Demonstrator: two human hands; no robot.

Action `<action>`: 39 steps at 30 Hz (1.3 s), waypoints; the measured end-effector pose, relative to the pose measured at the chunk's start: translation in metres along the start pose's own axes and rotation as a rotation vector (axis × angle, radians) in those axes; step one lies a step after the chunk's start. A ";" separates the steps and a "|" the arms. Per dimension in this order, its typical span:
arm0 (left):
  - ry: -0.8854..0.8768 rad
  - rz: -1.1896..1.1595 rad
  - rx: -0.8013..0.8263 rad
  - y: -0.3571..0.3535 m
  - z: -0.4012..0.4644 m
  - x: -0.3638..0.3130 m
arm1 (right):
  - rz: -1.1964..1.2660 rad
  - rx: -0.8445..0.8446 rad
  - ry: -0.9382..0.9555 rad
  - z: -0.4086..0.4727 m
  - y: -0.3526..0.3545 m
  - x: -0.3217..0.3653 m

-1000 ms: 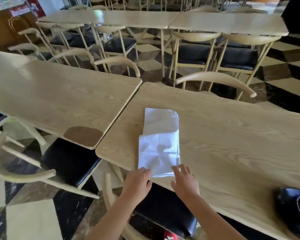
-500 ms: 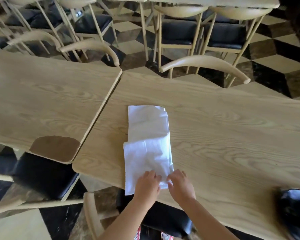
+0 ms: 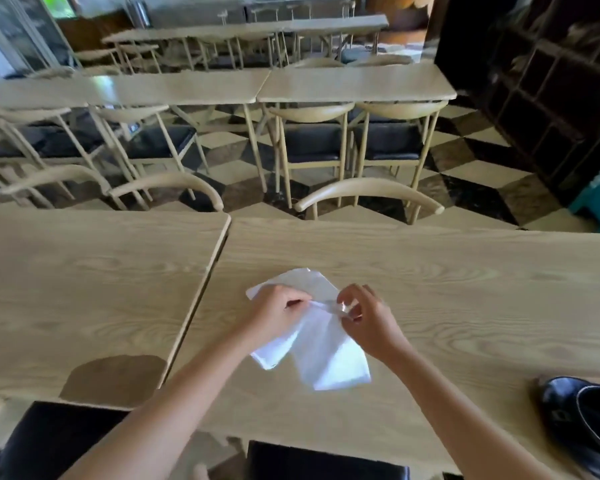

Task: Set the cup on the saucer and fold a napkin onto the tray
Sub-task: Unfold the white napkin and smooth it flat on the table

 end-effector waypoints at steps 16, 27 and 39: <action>-0.252 0.306 0.336 0.183 0.065 -0.095 | -0.307 0.307 0.331 0.078 0.153 0.168; -0.102 0.573 0.395 0.115 0.105 0.003 | -0.555 0.140 0.290 0.148 0.147 0.117; -0.505 0.497 -0.589 0.211 0.157 -0.101 | -0.669 -0.606 0.591 0.177 0.228 0.172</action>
Point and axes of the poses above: each hand's wrist, its own z-axis towards the middle knuckle, its own y-axis out of the back of the hand, x = y × z, the point moved 7 cm from there along z, towards the middle knuckle, and after that the axes turned 15 degrees about -x, right-handed, at the moved point
